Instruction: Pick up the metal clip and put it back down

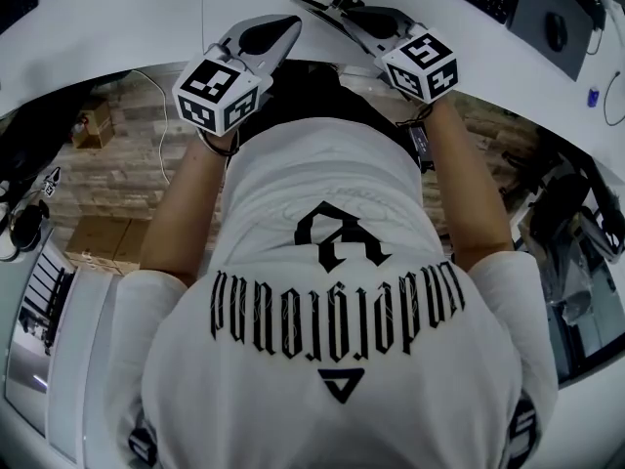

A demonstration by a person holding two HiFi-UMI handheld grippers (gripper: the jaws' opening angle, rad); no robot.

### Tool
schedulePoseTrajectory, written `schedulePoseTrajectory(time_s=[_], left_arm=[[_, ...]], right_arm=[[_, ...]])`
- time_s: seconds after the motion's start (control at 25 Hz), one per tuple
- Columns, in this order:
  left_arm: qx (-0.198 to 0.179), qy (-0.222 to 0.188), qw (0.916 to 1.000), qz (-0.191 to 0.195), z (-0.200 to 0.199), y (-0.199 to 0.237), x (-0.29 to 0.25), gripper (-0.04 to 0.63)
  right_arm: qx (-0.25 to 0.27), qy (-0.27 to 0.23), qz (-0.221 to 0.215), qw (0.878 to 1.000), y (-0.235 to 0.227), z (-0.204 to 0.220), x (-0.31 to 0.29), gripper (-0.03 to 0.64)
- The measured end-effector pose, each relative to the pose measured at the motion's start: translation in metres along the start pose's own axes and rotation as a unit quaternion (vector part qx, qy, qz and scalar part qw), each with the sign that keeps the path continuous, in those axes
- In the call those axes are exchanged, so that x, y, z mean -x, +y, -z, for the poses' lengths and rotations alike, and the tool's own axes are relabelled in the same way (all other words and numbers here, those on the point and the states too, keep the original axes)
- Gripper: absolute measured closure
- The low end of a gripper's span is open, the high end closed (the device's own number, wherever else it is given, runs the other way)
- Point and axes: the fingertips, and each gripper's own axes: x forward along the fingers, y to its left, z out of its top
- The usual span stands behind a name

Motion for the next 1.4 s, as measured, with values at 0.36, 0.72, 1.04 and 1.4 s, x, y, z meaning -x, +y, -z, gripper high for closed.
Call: schedulePoseTrajectory(time_s=[0.36,0.72,1.04,1.4], left_arm=[[-0.037,-0.024,0.9988,-0.022,-0.025,-0.027,0.012,0.583],[-0.062,-0.073,0.9949,-0.031,-0.068,-0.074,0.033,0.583],[-0.091,-0.119,0.9872,-0.055,-0.098,-0.103,0.066,0.583],[-0.101,-0.135,0.9842,-0.053,-0.116,-0.111,0.080,0.583]], right_arm=[[0.033,-0.052,0.010,0.998,0.026,-0.030,0.059,0.597],[0.075,-0.099,0.031,0.992,0.052,-0.063,0.124,0.597],[0.101,-0.142,0.048,0.984,0.074,-0.086,0.171,0.597],[0.121,-0.161,0.055,0.978,0.087,-0.105,0.184,0.597]])
